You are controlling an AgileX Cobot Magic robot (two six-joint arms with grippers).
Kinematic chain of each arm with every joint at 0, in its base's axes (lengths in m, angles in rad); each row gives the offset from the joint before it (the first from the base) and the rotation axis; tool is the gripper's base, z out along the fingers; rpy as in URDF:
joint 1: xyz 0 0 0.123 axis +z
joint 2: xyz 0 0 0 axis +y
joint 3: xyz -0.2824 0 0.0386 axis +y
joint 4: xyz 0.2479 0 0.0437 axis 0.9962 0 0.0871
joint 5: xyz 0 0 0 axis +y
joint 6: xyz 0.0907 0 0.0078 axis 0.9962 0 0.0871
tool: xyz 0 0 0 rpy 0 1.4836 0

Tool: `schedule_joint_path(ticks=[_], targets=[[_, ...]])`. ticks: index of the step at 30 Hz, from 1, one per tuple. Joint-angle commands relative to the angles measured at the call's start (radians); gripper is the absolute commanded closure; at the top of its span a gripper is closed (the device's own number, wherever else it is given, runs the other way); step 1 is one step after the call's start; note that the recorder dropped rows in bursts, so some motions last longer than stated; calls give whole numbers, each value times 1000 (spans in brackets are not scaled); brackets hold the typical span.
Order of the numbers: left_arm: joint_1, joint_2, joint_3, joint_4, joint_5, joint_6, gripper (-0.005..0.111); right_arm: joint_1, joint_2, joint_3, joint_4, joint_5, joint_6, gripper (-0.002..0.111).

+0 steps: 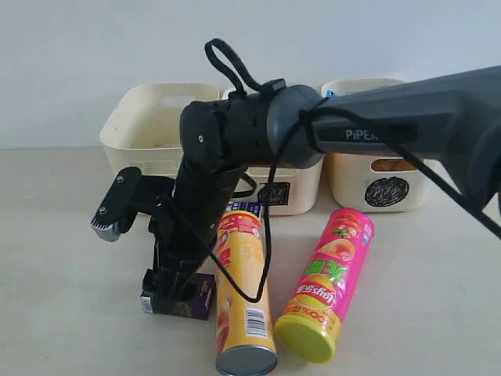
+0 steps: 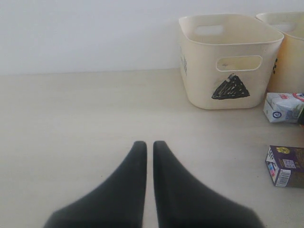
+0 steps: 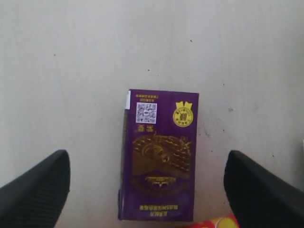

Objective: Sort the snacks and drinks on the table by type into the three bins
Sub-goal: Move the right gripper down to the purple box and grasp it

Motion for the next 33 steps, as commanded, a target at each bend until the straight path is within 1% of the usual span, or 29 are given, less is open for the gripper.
schedule_joint_path(ticks=[1,12,15,20,28,29,30,31,32,33], targets=[[0,-1,3,-1,-2,-7,102,1,21,-6,-15,-32,-9,29],[0,-1,3,-1,-2,-7,102,1,72,-6,-50,-65,-9,30],[0,-1,3,-1,-2,-7,102,1,72,-6,-52,-66,-9,33],[0,-1,3,-1,-2,-7,102,1,81,-4,-52,-64,-9,46],[0,-1,3,-1,-2,-7,102,1,112,-4,-57,-64,-9,47],[0,-1,3,-1,-2,-7,102,1,112,-4,-57,-64,-9,49],[0,-1,3,-1,-2,-7,102,1,111,-4,-59,-66,-9,54],[0,-1,3,-1,-2,-7,102,1,111,-4,-63,-66,-9,63],[0,-1,3,-1,-2,-7,102,1,111,-4,-65,-66,-9,76],[0,-1,3,-1,-2,-7,102,1,111,-4,-69,-66,-9,92]])
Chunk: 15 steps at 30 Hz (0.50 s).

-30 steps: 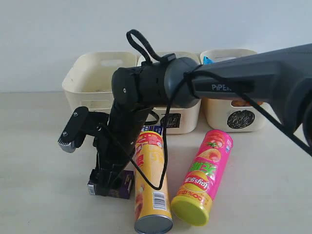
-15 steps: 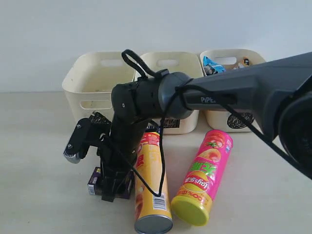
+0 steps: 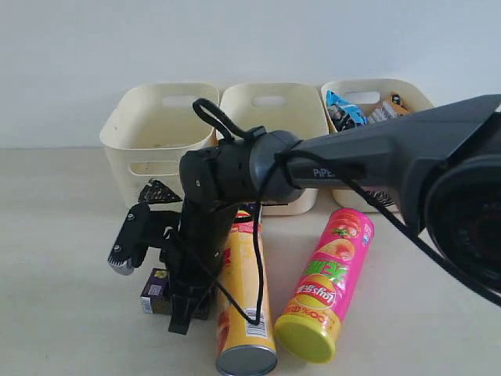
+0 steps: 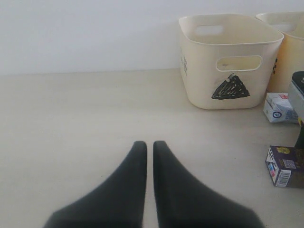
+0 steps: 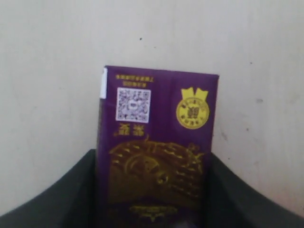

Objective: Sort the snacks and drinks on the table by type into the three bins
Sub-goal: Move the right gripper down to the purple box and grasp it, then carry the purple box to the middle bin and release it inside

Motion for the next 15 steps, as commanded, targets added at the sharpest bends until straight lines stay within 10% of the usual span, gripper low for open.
schedule_joint_path(ticks=[1,15], targets=[[0,-1,3,-1,-2,-7,102,1,-4,-4,-17,1,-7,107],[0,-1,3,-1,-2,-7,102,18,-245,-4,-89,44,107,108]])
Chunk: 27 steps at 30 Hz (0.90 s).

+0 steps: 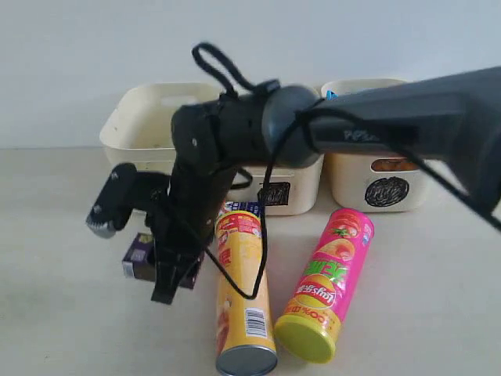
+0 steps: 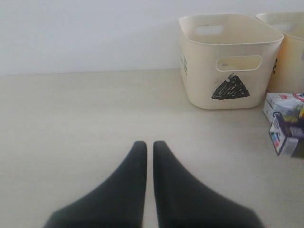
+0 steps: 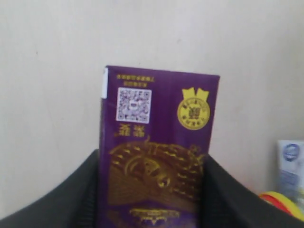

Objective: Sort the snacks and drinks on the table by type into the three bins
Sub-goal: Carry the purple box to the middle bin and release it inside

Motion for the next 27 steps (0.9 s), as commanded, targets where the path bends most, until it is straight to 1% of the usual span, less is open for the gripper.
schedule_joint_path(ticks=[1,3,6,9,10,13,14,16,18,21,23,27], targets=[[0,-1,3,-1,-2,-7,102,1,-142,-4,-96,16,75,108],[0,-1,3,-1,-2,-7,102,-18,-216,-4,-224,17,167,108],[0,-1,3,-1,-2,-7,102,-82,-271,-4,-244,-4,225,108],[0,-1,3,-1,-2,-7,102,-166,-296,-4,-244,-44,302,108],[0,-1,3,-1,-2,-7,102,-223,-296,-4,-244,-85,353,108],[0,-1,3,-1,-2,-7,102,-333,-284,-4,-224,-217,464,108],[0,-1,3,-1,-2,-7,102,-359,-273,-4,-206,-257,466,108],[0,-1,3,-1,-2,-7,102,-408,-231,-4,-146,-408,433,108],[0,-1,3,-1,-2,-7,102,-421,-178,-24,-141,-487,401,108],[0,-1,3,-1,-2,-7,102,-424,-95,-97,-141,-485,355,108],[0,-1,3,-1,-2,-7,102,-438,13,-227,-136,-423,350,108],[0,-1,3,-1,-2,-7,102,-457,112,-348,-123,-357,343,108]])
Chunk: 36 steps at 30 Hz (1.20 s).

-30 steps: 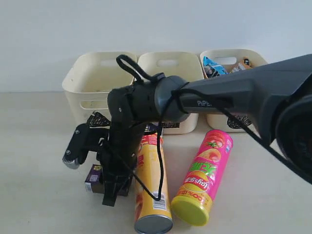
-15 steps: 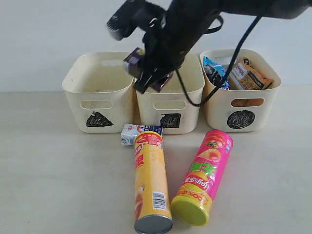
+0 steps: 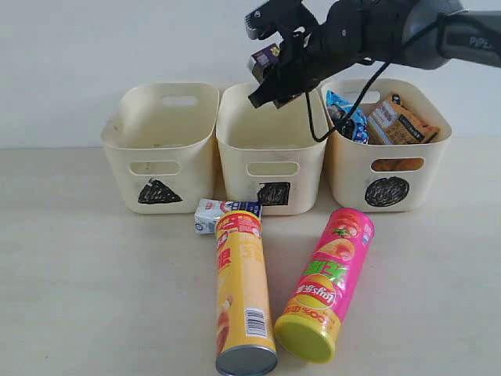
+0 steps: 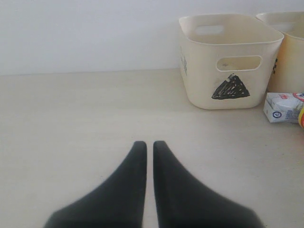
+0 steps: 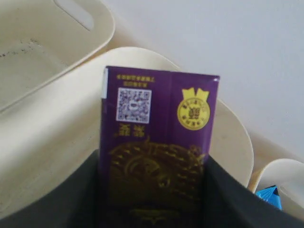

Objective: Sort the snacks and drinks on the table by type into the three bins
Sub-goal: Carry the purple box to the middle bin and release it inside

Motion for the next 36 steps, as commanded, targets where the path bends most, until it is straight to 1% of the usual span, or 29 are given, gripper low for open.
schedule_joint_path(ticks=[1,3,4,7,8,11,13,14,21,24,27,32,36], targets=[[0,-1,3,-1,-2,-7,102,-28,96,-126,11,37,-7,108],[0,-1,3,-1,-2,-7,102,-36,129,-159,14,39,18,106],[0,-1,3,-1,-2,-7,102,-43,137,-168,14,41,18,102],[0,-1,3,-1,-2,-7,102,-45,152,-178,48,49,-12,85],[0,-1,3,-1,-2,-7,102,-45,154,-178,69,49,-29,75],[0,-1,3,-1,-2,-7,102,-45,154,-178,128,47,-88,55],[0,-1,3,-1,-2,-7,102,-45,154,-178,139,47,-96,47],[0,-1,3,-1,-2,-7,102,-45,154,-178,139,47,-96,45],[0,-1,3,-1,-2,-7,102,-45,147,-178,137,50,-96,45],[0,-1,3,-1,-2,-7,102,-45,122,-178,137,97,-98,45],[0,-1,3,-1,-2,-7,102,-45,85,-178,137,215,-112,45],[0,-1,3,-1,-2,-7,102,-45,30,-178,166,437,-232,45],[0,-1,3,-1,-2,-7,102,-45,12,-178,283,610,-383,45]])
